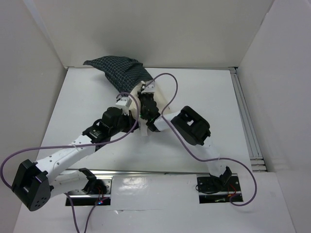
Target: Put the pillow into the pillowcase
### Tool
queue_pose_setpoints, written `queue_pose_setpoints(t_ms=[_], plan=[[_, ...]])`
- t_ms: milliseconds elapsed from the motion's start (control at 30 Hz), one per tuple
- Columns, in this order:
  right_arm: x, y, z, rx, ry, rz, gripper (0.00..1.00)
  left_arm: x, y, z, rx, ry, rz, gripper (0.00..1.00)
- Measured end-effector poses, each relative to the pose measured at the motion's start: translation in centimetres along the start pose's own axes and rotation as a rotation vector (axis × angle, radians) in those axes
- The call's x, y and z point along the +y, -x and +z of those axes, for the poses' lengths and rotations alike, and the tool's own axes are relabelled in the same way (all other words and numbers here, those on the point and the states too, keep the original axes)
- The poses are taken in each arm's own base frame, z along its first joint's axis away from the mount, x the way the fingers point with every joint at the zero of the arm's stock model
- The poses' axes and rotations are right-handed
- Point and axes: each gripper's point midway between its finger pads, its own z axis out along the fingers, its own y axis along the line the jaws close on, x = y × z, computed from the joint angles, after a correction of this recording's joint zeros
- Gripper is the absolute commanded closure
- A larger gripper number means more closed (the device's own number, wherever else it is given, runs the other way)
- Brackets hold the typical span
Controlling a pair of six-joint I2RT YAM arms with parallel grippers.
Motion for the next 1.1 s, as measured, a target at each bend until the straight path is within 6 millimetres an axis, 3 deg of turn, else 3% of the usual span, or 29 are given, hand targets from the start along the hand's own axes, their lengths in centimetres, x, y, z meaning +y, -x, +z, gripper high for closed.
queue_pose_setpoints(t_ms=[100,200,533,767,933,1033,1100], plan=[[-0.1,-0.2,1.0,-0.023,-0.059,-0.109,1.00,0.5,-0.4,-0.2,0.008,0.025,-0.005,1.00],[-0.5,1.0,1.9,-0.043,-0.125,-0.144,1.00,0.2,0.1,-0.7,-0.008,0.012,-0.009,1.00],[-0.8,3.5,3.1,-0.078,-0.225,-0.086,1.00,-0.8,0.9,-3.1,-0.029,-0.028,-0.027,1.00],[-0.3,3.2,3.2,-0.068,-0.217,0.000,1.00,-1.7,1.5,-6.0,-0.035,-0.057,-0.051,1.00],[1.4,2.1,3.0,0.026,-0.093,0.072,1.00,-2.2,1.0,-6.5,-0.005,-0.067,-0.048,1.00],[0.5,1.1,2.3,0.112,-0.022,0.114,1.00,-2.9,-0.1,-6.0,0.046,-0.087,-0.037,0.92],[-1.2,0.5,1.9,0.155,-0.016,0.131,1.00,-3.5,-0.6,-5.1,0.091,-0.101,-0.032,0.99]])
